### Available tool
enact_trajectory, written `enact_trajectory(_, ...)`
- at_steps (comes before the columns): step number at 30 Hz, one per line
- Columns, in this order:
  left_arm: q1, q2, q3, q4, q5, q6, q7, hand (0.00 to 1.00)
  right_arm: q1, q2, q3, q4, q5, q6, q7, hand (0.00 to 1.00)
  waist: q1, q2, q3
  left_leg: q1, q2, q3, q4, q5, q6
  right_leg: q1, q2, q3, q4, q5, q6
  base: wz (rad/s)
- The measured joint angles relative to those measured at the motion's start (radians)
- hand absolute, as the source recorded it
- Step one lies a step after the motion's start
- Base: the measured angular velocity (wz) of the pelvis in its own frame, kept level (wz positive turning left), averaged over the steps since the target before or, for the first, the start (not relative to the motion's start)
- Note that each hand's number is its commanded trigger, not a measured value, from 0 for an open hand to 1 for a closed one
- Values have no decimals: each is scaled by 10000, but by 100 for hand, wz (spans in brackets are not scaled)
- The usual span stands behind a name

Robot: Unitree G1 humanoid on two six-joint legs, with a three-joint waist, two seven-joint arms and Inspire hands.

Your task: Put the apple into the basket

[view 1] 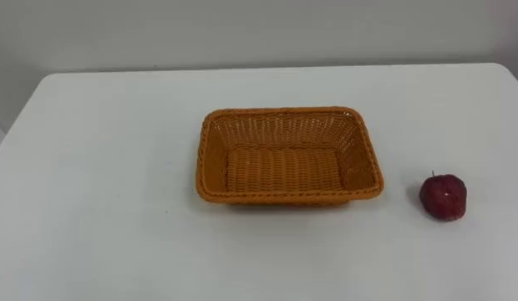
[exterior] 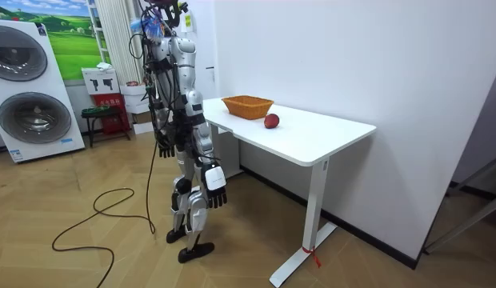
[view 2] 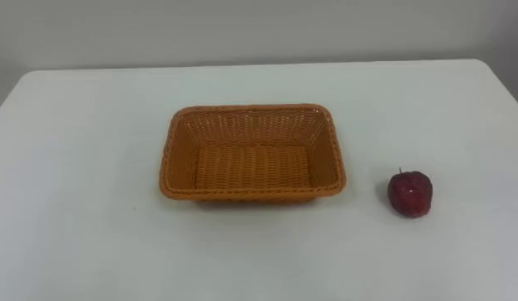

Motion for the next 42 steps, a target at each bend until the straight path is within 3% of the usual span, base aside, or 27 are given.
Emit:
enact_trajectory(11,-8,-3,-15,6,-85,0,-10,0,1,173,-168,-224,717,-35,-676,0,-44,31,5,41,5,8,122,4,7,52,-18,32,-9,-1,1,0)
enact_trajectory(18,-7,-6,-168,193,-307,-199,46,0,199,241,-1117,-1334,5308,-787,-1370,0,-186,22,29,182,28,102,-58,16,9,121,2,87,9,-1,0,-1)
enact_trajectory(25,254,64,1020,143,-569,-697,49,0,305,208,-3618,-2897,9840,-1225,-2143,0,-605,-83,-25,224,-10,132,-44,18,16,148,-10,75,-5,1,0,-1)
enact_trajectory(28,392,202,1022,-65,-715,-771,157,0,371,155,-4155,-4058,10753,-1609,-2733,0,-810,-144,-35,288,-10,135,-49,24,23,169,-4,156,-4,0,1,-3)
enact_trajectory(33,538,399,1020,-344,-886,-1133,283,0,360,85,-4666,-5842,11032,-2155,-4261,0,-839,-338,-53,218,-9,230,-47,25,21,89,5,159,18,-2,3,-2)
enact_trajectory(36,648,400,1024,-384,-659,-1145,380,0,474,81,-4847,-7165,10959,-2516,-5296,0,-817,-355,-54,140,-10,250,-30,25,21,17,9,183,5,1,5,-2)
enact_trajectory(39,723,402,1022,-385,-620,-1187,419,0,469,68,-4823,-7862,9889,-2642,-6499,0,-776,-373,-85,116,-19,245,-51,25,21,-35,31,300,7,4,8,-2)
enact_trajectory(42,728,420,986,-364,-476,-1220,408,0,486,67,-4724,-9027,8061,-2744,-7674,0,-778,-211,-109,5,-53,250,-51,41,34,-163,21,282,32,13,21,-3)
